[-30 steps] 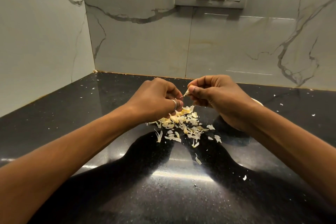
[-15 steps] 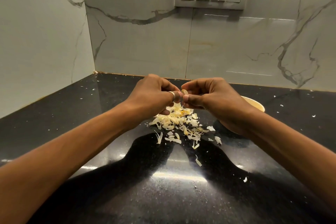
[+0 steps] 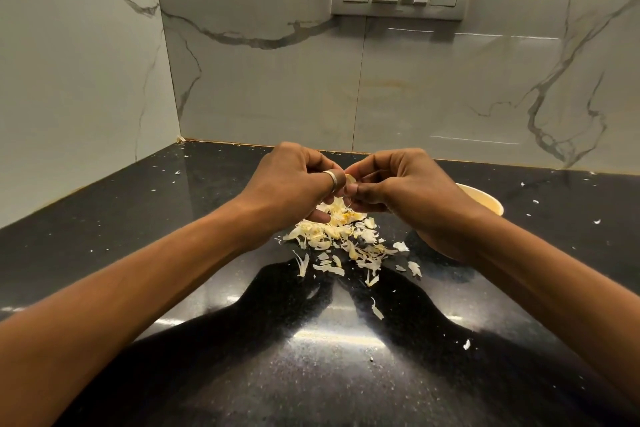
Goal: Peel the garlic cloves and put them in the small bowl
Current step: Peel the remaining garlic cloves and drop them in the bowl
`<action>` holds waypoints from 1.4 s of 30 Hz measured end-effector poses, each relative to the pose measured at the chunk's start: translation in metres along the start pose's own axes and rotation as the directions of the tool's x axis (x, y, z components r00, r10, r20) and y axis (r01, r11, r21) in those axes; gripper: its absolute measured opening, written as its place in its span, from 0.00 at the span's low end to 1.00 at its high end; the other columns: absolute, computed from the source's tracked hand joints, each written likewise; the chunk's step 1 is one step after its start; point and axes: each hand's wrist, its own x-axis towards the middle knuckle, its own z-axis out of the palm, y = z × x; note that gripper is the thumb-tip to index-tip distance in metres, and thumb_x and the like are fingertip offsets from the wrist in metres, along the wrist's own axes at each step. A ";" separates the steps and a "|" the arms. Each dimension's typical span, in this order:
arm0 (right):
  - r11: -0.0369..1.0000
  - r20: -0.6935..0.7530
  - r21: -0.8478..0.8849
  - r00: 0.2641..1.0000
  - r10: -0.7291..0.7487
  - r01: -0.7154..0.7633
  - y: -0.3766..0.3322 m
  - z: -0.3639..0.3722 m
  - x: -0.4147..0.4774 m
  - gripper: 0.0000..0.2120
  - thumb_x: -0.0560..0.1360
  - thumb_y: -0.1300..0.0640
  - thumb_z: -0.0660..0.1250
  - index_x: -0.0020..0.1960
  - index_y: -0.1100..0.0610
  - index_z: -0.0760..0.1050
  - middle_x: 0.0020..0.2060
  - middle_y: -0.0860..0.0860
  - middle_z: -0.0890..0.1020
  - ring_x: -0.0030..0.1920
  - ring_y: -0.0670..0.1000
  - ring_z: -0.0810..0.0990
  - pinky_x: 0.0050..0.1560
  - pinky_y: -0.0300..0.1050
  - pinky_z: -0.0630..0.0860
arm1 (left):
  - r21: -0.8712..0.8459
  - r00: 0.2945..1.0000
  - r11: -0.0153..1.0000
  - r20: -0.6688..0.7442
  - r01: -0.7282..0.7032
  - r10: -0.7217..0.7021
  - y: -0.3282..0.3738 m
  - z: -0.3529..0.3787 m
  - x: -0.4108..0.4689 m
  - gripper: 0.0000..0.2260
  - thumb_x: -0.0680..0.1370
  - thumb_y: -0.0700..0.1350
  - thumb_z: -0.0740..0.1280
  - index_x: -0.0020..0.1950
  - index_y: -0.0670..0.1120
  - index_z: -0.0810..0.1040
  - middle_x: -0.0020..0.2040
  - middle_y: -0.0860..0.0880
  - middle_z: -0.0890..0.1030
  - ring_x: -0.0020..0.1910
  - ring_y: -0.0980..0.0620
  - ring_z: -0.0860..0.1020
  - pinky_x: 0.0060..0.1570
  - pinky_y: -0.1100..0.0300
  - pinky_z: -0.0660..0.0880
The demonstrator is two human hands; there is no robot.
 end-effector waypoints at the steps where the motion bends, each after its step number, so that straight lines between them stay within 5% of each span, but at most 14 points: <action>1: 1.000 -0.001 0.001 1.000 -0.001 0.001 0.000 0.000 0.000 0.06 0.77 0.69 0.69 0.53 0.65 0.81 0.48 0.61 0.85 0.45 0.51 0.84 0.43 0.38 0.82 | 0.003 1.000 1.000 -0.005 -0.004 0.004 0.000 0.000 0.000 0.06 0.79 0.40 0.70 0.43 0.47 0.83 0.42 0.45 0.84 0.43 0.48 0.83 0.34 0.59 0.81; 27: 1.000 -0.015 -0.019 1.000 -0.017 0.016 -0.001 0.007 -0.003 0.05 0.78 0.66 0.68 0.53 0.64 0.81 0.48 0.61 0.85 0.44 0.52 0.85 0.48 0.43 0.84 | -0.124 0.995 0.987 0.011 0.098 -0.097 0.000 0.005 -0.002 0.09 0.81 0.44 0.66 0.48 0.40 0.82 0.43 0.43 0.79 0.37 0.54 0.77 0.36 0.56 0.83; 42: 0.998 -0.119 0.052 0.992 -0.030 0.036 -0.001 -0.001 -0.001 0.06 0.78 0.64 0.68 0.55 0.62 0.80 0.47 0.58 0.85 0.39 0.44 0.85 0.38 0.32 0.78 | -0.123 0.989 0.983 -0.028 0.139 -0.143 0.000 0.003 0.000 0.10 0.82 0.46 0.66 0.49 0.40 0.82 0.41 0.46 0.79 0.37 0.55 0.76 0.32 0.60 0.79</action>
